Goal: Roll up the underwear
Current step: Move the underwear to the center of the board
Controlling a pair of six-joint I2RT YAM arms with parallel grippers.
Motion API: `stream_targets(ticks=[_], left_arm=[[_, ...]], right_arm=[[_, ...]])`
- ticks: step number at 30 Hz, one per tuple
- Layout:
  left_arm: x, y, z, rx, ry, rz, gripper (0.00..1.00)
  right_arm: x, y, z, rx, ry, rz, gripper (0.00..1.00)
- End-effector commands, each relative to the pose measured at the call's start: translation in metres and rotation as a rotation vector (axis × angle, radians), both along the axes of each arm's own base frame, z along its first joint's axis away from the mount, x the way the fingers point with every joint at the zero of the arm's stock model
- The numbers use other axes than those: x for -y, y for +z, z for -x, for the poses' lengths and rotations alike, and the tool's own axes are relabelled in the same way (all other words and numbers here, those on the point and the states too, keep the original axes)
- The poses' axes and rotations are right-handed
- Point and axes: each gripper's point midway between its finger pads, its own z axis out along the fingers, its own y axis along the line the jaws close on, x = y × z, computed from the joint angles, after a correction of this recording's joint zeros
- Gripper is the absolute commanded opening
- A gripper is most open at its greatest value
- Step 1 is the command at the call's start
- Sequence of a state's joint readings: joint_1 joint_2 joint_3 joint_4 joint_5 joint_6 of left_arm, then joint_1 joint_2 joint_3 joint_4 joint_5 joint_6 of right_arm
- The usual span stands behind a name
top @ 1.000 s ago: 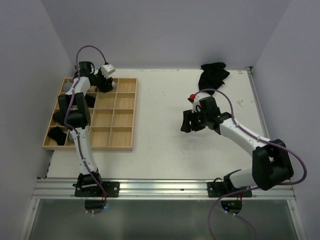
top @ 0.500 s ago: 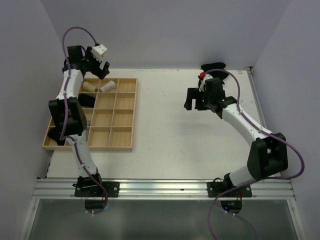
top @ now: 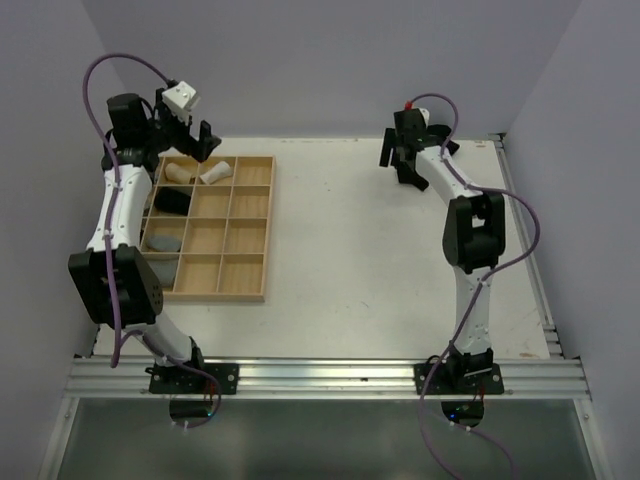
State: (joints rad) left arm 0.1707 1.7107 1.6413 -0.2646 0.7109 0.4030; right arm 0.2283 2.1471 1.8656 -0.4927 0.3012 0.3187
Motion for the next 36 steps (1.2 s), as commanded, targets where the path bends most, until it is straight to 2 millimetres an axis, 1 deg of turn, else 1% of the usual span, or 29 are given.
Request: stream_targets(ticks=[1,2,3,5,6,9,10,11,12,13,14,16,17,18,19,20,21,22,23,24,25,26,27,28,30,32,34,35,36], left_arm=[[0.017,-0.005,0.036,-0.040,-0.055,0.077,1.00],[0.017,-0.008,0.042,-0.045,-0.054,0.077,1.00],[0.017,-0.009,0.046,-0.045,-0.051,0.073,1.00],[0.018,-0.015,0.055,-0.060,-0.047,0.062,1.00],[0.015,-0.017,0.056,-0.070,-0.034,0.060,1.00],[0.018,-0.023,0.061,-0.097,-0.050,0.055,1.00],[0.019,-0.026,0.062,-0.107,-0.059,0.054,1.00],[0.020,-0.028,0.062,-0.111,-0.069,0.059,1.00],[0.025,-0.028,0.064,-0.116,-0.098,0.070,1.00],[0.026,-0.031,0.062,-0.126,-0.110,0.075,0.98],[0.030,-0.032,0.063,-0.134,-0.131,0.084,0.96],[0.034,-0.037,0.061,-0.161,-0.158,0.091,0.91],[0.040,-0.041,0.061,-0.178,-0.182,0.090,0.89],[0.045,-0.045,0.062,-0.195,-0.200,0.085,0.87],[0.050,-0.056,0.064,-0.235,-0.229,0.064,0.86],[0.062,-0.064,0.068,-0.261,-0.266,0.046,0.85],[0.070,-0.072,0.072,-0.283,-0.289,0.024,0.84],[0.077,-0.087,0.080,-0.329,-0.315,0.000,0.84],[0.094,-0.094,0.087,-0.350,-0.351,-0.019,0.85],[0.102,-0.100,0.093,-0.367,-0.374,-0.015,0.88],[0.114,-0.111,0.104,-0.403,-0.408,0.001,0.89],[0.124,-0.116,0.110,-0.420,-0.434,0.015,0.90],[0.132,-0.118,0.117,-0.437,-0.464,0.039,0.90],[0.137,-0.128,0.124,-0.470,-0.478,0.050,0.90],[0.154,-0.137,0.135,-0.488,-0.527,0.031,0.89],[0.174,-0.148,0.144,-0.507,-0.579,0.005,0.88],[0.191,-0.152,0.142,-0.524,-0.599,0.028,0.84],[0.202,-0.153,0.143,-0.533,-0.618,0.037,0.83],[0.209,-0.155,0.142,-0.544,-0.623,0.042,0.81]], right_arm=[[0.024,-0.030,-0.020,-0.056,-0.099,0.056,0.82],[0.024,-0.025,-0.031,-0.035,-0.103,0.056,0.81],[0.024,-0.052,-0.033,-0.085,-0.100,0.070,0.81],[0.025,-0.061,-0.037,-0.109,-0.083,0.085,0.76],[0.025,-0.077,-0.035,-0.142,-0.077,0.096,0.74],[0.020,-0.098,-0.018,-0.221,-0.021,0.088,0.58],[0.016,-0.090,-0.016,-0.208,-0.004,0.062,0.39],[0.014,-0.110,0.004,-0.268,0.019,0.046,0.29],[-0.001,-0.114,0.014,-0.287,0.072,-0.015,0.18],[-0.006,-0.092,0.018,-0.245,0.089,-0.047,0.00],[-0.012,-0.115,0.052,-0.323,0.092,-0.076,0.00],[-0.031,-0.106,0.073,-0.303,0.137,-0.149,0.00],[-0.046,-0.100,0.106,-0.323,0.178,-0.173,0.00],[-0.056,-0.096,0.121,-0.327,0.215,-0.180,0.00],[-0.069,-0.107,0.155,-0.387,0.277,-0.188,0.00],[-0.100,-0.083,0.175,-0.351,0.380,-0.189,0.00],[-0.114,-0.080,0.196,-0.371,0.433,-0.195,0.00],[-0.127,-0.083,0.229,-0.431,0.496,-0.223,0.07],[-0.146,-0.065,0.251,-0.415,0.560,-0.241,0.26],[-0.149,-0.056,0.263,-0.405,0.560,-0.262,0.62],[-0.151,-0.048,0.273,-0.393,0.559,-0.287,0.75],[-0.144,-0.047,0.284,-0.401,0.519,-0.312,0.80],[-0.138,-0.014,0.283,-0.298,0.504,-0.327,0.85],[-0.126,-0.005,0.284,-0.271,0.463,-0.304,0.92],[-0.100,0.026,0.276,-0.156,0.375,-0.280,0.93],[-0.074,0.025,0.277,-0.160,0.286,-0.273,0.86],[-0.057,0.014,0.284,-0.185,0.223,-0.268,0.75],[-0.051,-0.004,0.293,-0.229,0.171,-0.280,0.71],[-0.050,-0.012,0.297,-0.247,0.156,-0.289,0.69]])
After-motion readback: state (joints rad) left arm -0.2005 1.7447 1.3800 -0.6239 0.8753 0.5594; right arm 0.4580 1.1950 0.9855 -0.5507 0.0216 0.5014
